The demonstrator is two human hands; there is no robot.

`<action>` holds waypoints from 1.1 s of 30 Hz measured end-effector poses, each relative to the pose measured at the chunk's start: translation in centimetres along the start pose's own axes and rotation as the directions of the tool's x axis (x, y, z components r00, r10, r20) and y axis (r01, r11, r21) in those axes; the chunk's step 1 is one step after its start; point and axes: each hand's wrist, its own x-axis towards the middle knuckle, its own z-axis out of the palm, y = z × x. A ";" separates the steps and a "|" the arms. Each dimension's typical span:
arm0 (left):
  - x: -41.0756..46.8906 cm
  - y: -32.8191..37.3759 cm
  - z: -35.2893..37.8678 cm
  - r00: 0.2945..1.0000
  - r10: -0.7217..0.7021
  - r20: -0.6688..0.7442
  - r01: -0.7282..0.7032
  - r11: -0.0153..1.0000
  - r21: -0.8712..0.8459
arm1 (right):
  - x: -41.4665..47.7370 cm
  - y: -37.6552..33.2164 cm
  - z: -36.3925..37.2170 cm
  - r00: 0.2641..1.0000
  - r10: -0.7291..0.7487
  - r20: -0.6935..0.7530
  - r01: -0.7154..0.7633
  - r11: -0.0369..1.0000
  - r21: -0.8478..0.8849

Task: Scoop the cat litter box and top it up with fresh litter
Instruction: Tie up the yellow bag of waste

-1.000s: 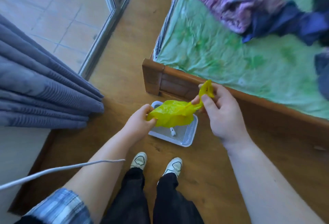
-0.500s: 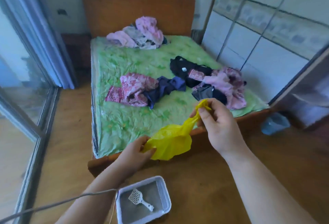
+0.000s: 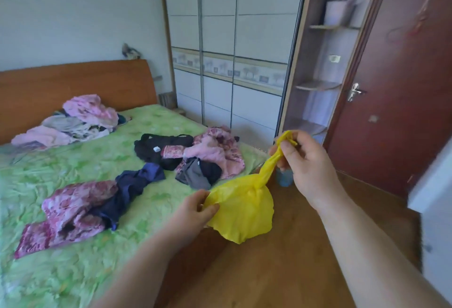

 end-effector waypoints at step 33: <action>66.8 14.1 29.9 0.915 0.267 0.301 -0.242 0.963 -0.120 | 47.9 31.2 -28.1 0.923 0.140 -0.359 -0.156 0.988 -0.015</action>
